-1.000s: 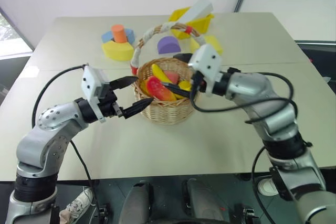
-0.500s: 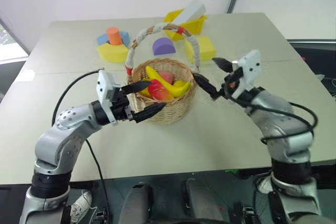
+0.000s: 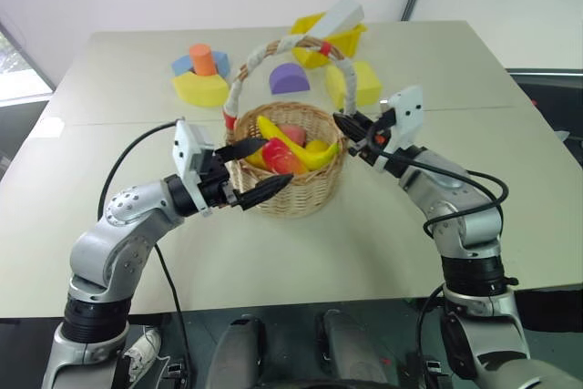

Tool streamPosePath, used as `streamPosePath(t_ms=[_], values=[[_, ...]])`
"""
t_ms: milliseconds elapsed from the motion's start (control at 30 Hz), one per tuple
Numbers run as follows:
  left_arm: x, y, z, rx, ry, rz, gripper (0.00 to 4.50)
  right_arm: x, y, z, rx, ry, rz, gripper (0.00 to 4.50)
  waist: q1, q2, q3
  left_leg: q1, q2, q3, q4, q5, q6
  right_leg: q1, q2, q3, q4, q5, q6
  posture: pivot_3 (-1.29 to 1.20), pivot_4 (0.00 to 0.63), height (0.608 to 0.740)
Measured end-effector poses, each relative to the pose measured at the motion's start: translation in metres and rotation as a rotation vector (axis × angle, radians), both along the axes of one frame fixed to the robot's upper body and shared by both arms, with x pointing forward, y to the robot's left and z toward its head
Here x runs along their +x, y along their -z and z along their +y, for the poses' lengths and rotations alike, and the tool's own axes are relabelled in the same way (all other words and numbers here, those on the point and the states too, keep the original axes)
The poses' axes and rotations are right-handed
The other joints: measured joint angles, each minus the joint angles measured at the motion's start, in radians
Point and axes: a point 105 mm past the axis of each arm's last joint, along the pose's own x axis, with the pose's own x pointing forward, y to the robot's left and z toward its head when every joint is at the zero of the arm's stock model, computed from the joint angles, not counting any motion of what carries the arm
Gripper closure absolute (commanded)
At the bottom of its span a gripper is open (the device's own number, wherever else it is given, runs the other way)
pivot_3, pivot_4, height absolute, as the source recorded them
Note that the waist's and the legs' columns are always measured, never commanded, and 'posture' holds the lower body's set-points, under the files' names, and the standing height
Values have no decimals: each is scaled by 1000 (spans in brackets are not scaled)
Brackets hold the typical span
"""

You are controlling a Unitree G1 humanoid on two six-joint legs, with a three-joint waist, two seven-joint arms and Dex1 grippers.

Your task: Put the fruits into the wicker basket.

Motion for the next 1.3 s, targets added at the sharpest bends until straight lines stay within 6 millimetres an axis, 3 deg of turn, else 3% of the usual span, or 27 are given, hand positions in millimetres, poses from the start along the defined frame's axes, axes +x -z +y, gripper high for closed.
streamPosePath(t_ms=[100, 200, 300, 367, 500, 633, 833, 967, 1100, 1233, 1300], values=[[0, -1, -3, -6, 9, -4, 34, 2, -4, -12, -3, 59, -15, 4421, 3, 0, 0, 0, 0, 0, 0, 0, 0, 0, 0, 0, 0, 0, 0, 0, 150, 740], [1, -4, -4, -8, 12, -17, 34, 4, -21, -48, -19, 195, -77, 4421, 11, 0, 0, -1, -2, 0, 0, 0, 0, 0, -1, 0, -1, 0, 0, 0, 150, 740], [2, -7, -5, -14, 15, -24, 34, 5, -44, -116, -36, 457, -151, 4421, 10, 0, 0, -1, -2, 0, 0, 0, 1, 1, -1, 0, -2, 0, 0, 0, 150, 740], [3, -6, -6, -19, 17, -19, 34, 6, -49, -149, -33, 588, -158, 4421, 8, 0, 0, -1, -2, 1, 0, 0, 1, 1, -1, 0, -1, 0, 0, 0, 150, 740], [7, -8, -10, -27, 29, -18, 34, 11, -38, -209, -1, 835, -100, 4421, -5, 0, 0, 1, 0, 3, 0, 0, 1, 0, 3, 2, -1, 0, 0, 0, 150, 740], [8, -9, -11, -29, 29, -25, 34, 19, -20, -227, 1, 907, -47, 4421, -15, 2, 1, 1, 1, 4, 0, 0, 1, 0, 3, 3, 0, 0, 0, 0, 150, 740], [11, -7, -10, -18, 11, -29, 34, 18, -19, -231, 11, 919, -56, 1469, -19, 2, 1, 1, 1, 4, 0, 0, 1, 1, 2, 3, 0, 0, 0, 0, 150, 740], [18, -4, -5, -12, -32, -19, 34, -1, -24, -239, -96, 961, -97, 1469, -9, 2, 1, 1, 0, 3, 0, 0, 1, 1, 2, 3, 0, 0, 0, 0, 150, 740], [30, 2, 11, 20, -131, -28, 34, -29, -30, -237, -146, 896, -140, 1469, 3, 2, 0, 1, 0, 3, 0, 0, 1, 1, 2, 3, -1, 0, 0, 0, 150, 740], [45, 26, 56, 76, -354, 5, 34, -55, 1, -217, -241, 714, -66, 1469, 0, 2, 0, 2, 1, 3, -1, -1, 2, 2, 2, 3, -1, 0, 0, 0, 150, 740], [47, 40, 82, 71, -465, 38, 34, -58, 16, -192, -258, 575, -40, 1469, -7, 2, 0, 4, 2, 4, -1, -1, 2, 3, 1, 3, -1, 0, 1, 0, 150, 740]])
